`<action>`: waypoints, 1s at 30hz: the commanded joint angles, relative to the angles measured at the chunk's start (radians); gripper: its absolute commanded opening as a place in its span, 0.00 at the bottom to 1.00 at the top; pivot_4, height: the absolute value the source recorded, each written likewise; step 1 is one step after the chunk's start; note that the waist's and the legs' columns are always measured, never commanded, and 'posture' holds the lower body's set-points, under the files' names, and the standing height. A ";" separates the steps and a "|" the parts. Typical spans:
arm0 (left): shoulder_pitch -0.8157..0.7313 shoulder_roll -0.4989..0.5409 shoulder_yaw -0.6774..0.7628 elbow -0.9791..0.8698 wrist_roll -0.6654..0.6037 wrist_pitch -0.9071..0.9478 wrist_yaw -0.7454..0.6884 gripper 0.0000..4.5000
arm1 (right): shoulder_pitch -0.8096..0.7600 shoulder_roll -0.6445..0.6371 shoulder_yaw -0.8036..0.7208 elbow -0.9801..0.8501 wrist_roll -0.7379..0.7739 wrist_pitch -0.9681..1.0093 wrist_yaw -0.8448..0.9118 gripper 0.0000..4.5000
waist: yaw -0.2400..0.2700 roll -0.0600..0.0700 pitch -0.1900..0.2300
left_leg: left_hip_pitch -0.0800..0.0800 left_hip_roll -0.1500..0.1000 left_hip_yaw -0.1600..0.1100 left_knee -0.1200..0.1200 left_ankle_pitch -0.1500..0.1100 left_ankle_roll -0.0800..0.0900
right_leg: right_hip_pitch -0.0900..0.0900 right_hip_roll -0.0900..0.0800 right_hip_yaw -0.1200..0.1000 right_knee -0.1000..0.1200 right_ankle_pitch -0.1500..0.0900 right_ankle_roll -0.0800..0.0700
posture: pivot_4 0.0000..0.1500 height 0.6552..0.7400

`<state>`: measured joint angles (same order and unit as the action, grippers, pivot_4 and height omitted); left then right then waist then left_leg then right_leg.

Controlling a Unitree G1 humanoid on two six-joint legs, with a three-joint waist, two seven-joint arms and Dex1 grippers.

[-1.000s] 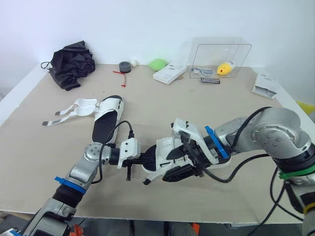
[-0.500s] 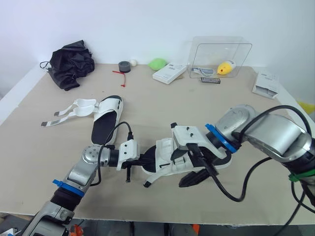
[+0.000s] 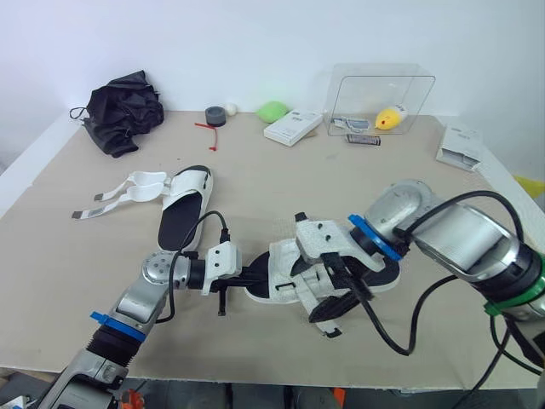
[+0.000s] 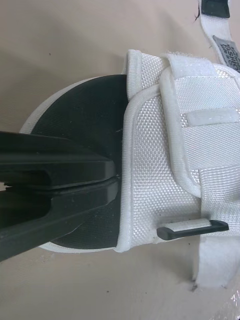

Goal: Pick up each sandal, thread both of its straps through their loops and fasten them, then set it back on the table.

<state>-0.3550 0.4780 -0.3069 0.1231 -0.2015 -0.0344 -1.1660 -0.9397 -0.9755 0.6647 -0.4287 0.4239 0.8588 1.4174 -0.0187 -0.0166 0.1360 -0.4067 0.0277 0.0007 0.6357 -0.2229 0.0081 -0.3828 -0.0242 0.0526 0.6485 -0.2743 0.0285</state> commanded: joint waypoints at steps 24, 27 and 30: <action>0.077 0.038 -0.058 0.059 0.066 0.082 -0.010 0.00 | 0.358 -0.050 -0.404 -0.184 0.344 0.452 -0.321 0.98 | -0.002 0.001 0.000 | 0.001 0.000 0.000 0.000 -0.001 -0.002 | 0.001 0.003 0.001 0.000 -0.001 0.000 | 1.00 1.00; 0.077 0.041 -0.057 0.058 0.065 0.084 -0.013 0.00 | 0.379 -0.044 -0.412 -0.183 0.358 0.464 -0.348 0.98 | -0.002 0.001 0.000 | 0.001 0.000 0.000 0.000 -0.001 -0.002 | 0.001 0.004 0.001 0.000 -0.002 0.001 | 1.00 1.00; 0.074 0.040 -0.057 0.060 0.066 0.083 -0.014 0.00 | 0.391 -0.043 -0.421 -0.181 0.373 0.468 -0.358 0.98 | -0.002 0.001 0.000 | 0.001 0.000 0.000 0.000 -0.001 -0.002 | 0.001 0.005 0.001 0.000 -0.005 0.006 | 1.00 1.00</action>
<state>-0.3334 0.4875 -0.2976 0.0974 -0.2053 -0.0201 -1.1591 -0.5478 -1.0195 0.2778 -0.6032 0.7799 1.3260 1.0640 -0.0204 -0.0154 0.1360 -0.4058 0.0282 0.0012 0.6353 -0.2241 0.0063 -0.3814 -0.0193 0.0538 0.6488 -0.2790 0.0340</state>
